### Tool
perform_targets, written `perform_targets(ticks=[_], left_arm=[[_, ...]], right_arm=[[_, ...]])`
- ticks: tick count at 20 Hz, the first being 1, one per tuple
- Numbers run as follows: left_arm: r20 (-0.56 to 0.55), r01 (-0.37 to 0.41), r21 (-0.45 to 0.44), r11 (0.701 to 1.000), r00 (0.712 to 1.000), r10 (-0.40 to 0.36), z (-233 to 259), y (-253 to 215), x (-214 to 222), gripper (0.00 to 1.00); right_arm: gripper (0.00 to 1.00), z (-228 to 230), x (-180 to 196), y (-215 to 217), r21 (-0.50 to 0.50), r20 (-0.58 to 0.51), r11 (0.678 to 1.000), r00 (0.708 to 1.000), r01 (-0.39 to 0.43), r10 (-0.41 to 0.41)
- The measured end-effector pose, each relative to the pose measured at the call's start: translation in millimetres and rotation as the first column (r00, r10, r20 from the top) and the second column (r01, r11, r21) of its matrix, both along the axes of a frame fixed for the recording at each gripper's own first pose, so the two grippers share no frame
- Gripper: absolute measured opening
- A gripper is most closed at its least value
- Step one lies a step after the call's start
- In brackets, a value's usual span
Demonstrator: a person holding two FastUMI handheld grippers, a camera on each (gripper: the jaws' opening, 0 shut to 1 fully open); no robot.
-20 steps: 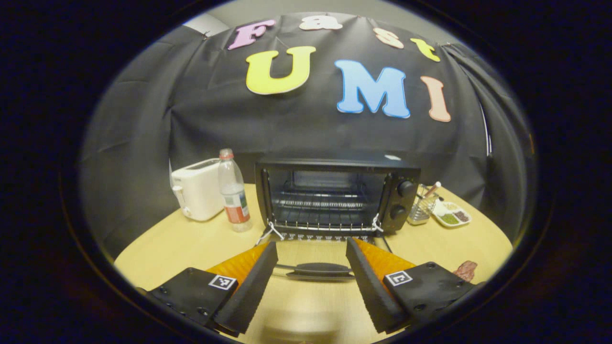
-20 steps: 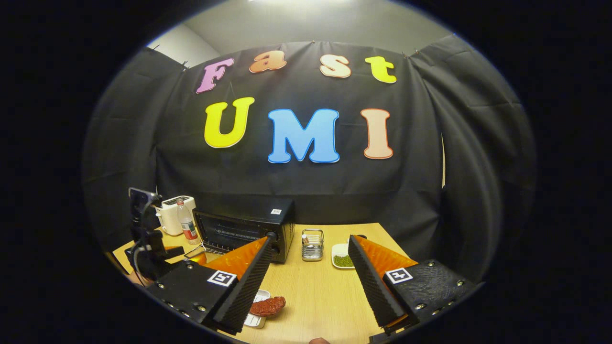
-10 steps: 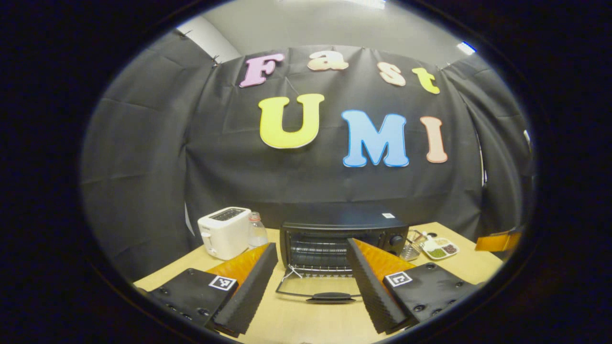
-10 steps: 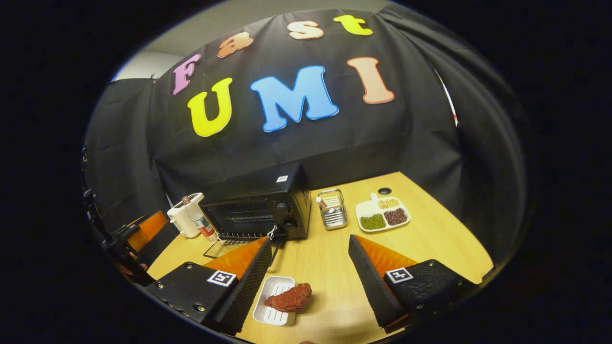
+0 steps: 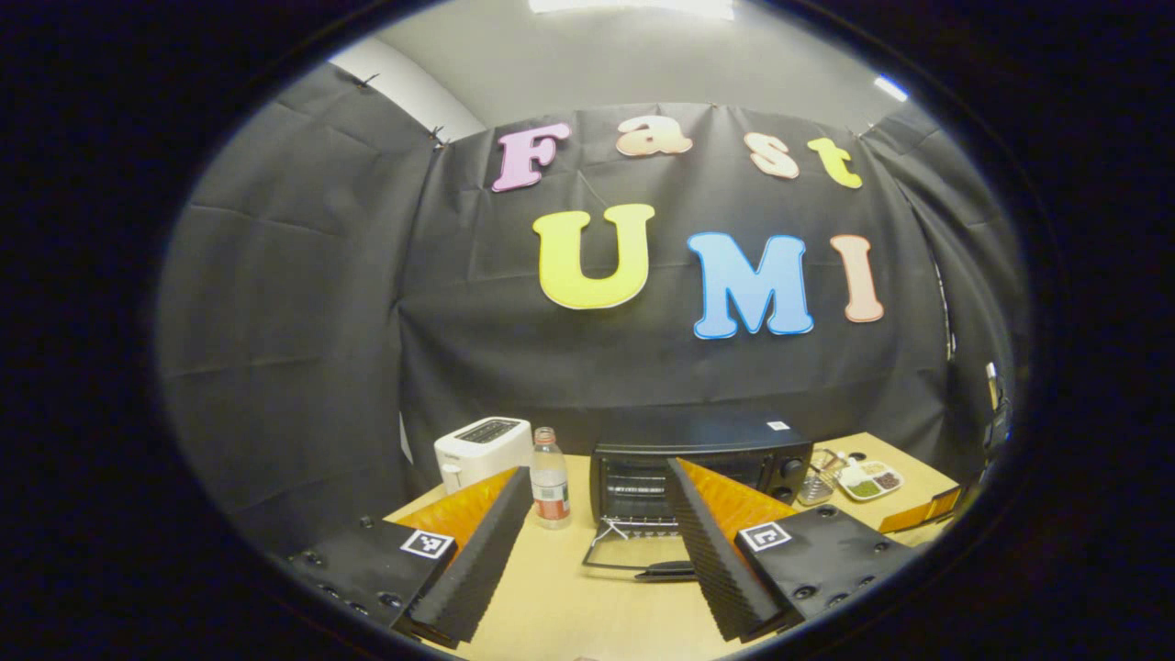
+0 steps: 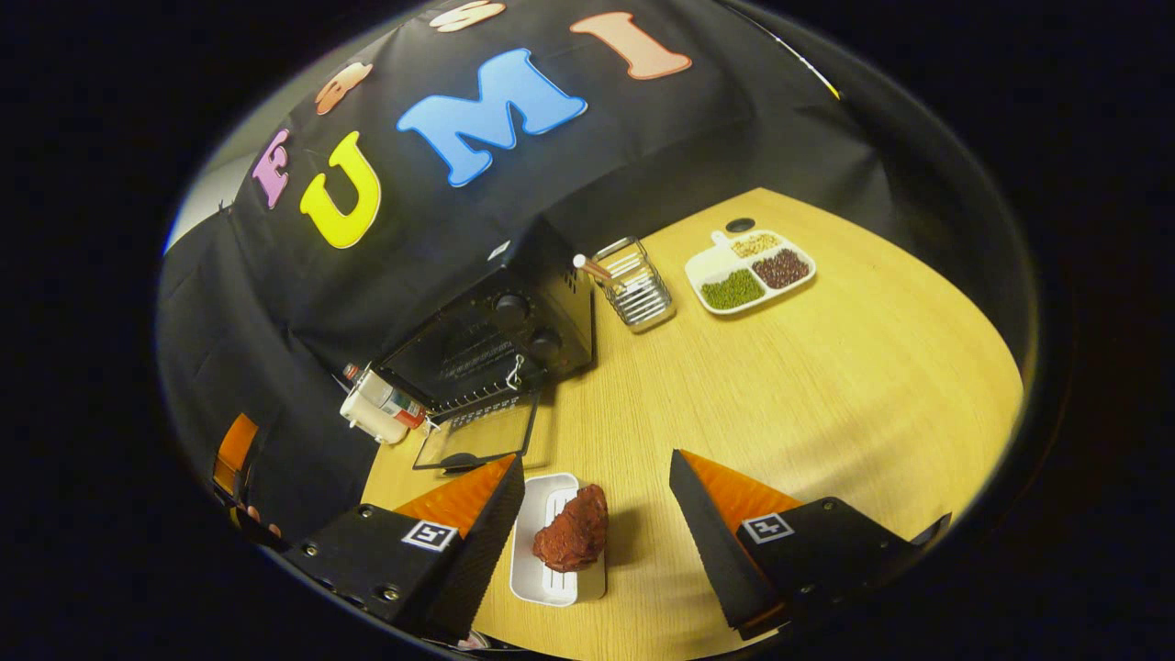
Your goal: Open the electric oven with the left hand, put the food in, and close the electric oven.
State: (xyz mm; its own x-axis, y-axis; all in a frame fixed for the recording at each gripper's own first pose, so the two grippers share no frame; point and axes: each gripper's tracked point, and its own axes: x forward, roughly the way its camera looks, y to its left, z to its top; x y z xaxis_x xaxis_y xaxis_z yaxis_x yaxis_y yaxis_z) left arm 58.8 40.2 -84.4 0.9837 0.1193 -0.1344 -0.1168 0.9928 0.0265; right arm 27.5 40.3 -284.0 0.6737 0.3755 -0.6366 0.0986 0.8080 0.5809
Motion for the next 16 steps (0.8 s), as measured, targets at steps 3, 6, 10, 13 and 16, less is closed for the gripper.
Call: perform_targets(ticks=[3,6,10,13,16], left_arm=[[0.002,-0.021,-0.003,1.0,1.0,0.021,1,9,-6,1.0],[0.012,-0.046,0.008,0.999,0.999,0.046,6,18,-8,1.0],[0.023,-0.055,0.001,0.998,0.998,0.055,9,23,-7,0.97],[0.022,-0.054,0.0,0.999,0.998,0.054,8,25,-6,0.95],[0.016,-0.055,-0.013,0.998,0.998,0.055,5,26,-4,0.97]], right_arm=[[0.96,-12,-11,15,0.092,-0.065,0.996,0.998,-0.021,0.027],[0.88,-24,-19,30,0.164,-0.125,0.986,0.992,-0.015,0.036],[0.7,-36,-28,42,0.215,-0.181,0.976,0.981,-0.027,0.067],[0.59,-40,-27,44,0.228,-0.209,0.974,0.976,-0.005,0.054],[0.38,-31,-32,47,0.252,-0.21,0.968,0.977,0.006,0.049]])
